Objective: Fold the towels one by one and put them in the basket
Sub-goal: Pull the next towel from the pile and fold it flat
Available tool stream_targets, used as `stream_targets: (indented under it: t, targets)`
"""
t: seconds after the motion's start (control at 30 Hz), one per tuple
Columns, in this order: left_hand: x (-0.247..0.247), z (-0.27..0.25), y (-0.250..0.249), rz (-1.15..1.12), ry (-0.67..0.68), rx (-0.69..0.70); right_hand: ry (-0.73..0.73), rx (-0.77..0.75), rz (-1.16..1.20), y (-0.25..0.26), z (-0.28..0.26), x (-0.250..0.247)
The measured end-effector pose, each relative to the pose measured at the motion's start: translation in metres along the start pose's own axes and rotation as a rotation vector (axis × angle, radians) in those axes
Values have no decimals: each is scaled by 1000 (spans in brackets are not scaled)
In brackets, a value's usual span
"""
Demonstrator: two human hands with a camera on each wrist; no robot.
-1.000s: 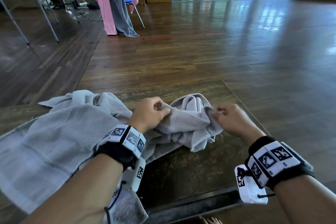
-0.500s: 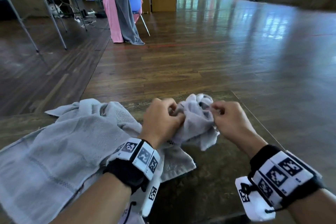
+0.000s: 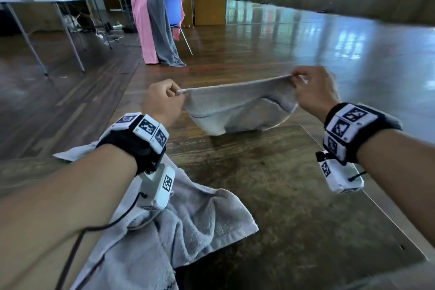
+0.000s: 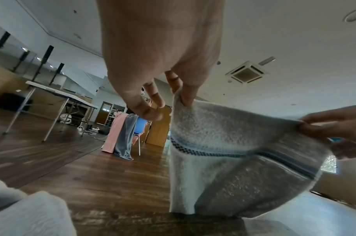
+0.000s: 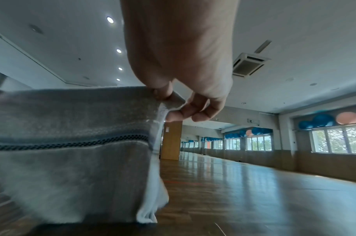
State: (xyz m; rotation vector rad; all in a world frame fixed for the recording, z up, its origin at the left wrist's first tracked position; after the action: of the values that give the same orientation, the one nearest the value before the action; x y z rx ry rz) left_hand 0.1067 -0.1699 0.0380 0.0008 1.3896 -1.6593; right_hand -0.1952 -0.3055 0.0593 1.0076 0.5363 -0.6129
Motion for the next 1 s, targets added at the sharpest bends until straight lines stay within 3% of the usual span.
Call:
stream_targets:
  t: [0.17, 0.3, 0.4, 0.47, 0.53, 0.63, 0.73, 1.0]
  targets:
    - [17, -6, 5, -317, 145, -188, -20, 148, -25, -34, -8, 1]
    - [33, -5, -2, -527, 206, -292, 38, 187, 281, -46, 1, 6]
    - [22, -1, -12, -380, 53, -162, 28, 25, 250, -40, 3, 4]
    - [19, -6, -13, -283, 29, -87, 41, -47, 217, -40, -5, 4]
    - [26, -17, -4, -40, 132, -56, 187, -71, 110, -48, -16, 12]
    - [43, -45, 25, 238, 396, -121, 437, -26, -129, -74, -45, 26]
    - [47, -70, 44, 316, 515, -130, 464, -27, -183, -88, -74, 23]
    - [27, -120, 28, 243, 548, -26, 457, -70, -134, -90, -133, -28]
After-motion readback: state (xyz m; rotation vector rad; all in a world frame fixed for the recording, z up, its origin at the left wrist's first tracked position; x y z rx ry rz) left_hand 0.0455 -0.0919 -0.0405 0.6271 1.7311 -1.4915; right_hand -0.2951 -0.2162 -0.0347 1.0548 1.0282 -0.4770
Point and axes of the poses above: each hand's wrist, its own z-axis towards the middle knuckle, its own x-axis out of the palm, y = z × x, the point moved 5 cm from there along z, towards the middle knuckle, and after that the axes turned 2 degrees about y, right-handed, at the moved point
